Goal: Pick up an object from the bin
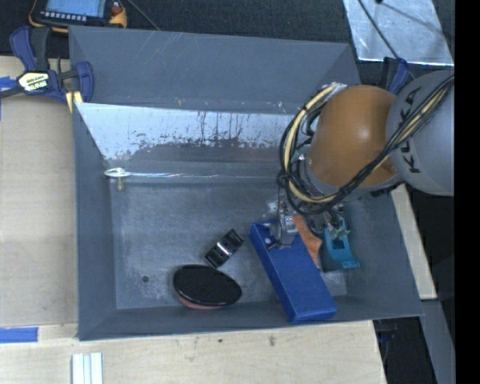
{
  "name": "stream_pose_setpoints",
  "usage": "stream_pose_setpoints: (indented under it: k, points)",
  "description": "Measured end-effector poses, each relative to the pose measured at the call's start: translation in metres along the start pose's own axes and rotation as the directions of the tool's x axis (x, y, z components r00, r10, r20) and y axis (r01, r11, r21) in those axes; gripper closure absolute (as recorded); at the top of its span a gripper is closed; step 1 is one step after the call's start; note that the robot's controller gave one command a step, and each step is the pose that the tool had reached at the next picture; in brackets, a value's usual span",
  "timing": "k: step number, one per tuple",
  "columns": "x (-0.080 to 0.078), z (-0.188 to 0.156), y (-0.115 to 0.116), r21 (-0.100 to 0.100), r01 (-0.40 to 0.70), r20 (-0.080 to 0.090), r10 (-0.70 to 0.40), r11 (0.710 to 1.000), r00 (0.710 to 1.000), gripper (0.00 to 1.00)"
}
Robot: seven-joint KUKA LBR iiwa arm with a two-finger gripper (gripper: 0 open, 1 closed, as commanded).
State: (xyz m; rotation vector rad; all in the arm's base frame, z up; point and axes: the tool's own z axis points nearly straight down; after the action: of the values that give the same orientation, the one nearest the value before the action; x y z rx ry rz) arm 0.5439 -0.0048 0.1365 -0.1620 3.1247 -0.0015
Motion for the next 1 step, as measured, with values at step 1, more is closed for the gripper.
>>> stream_pose_setpoints:
  k: [1]
  points:
    - [-0.0102,-0.0186,0.0012,-0.001,0.017,-0.009,-0.017,1.000,1.000,1.00]
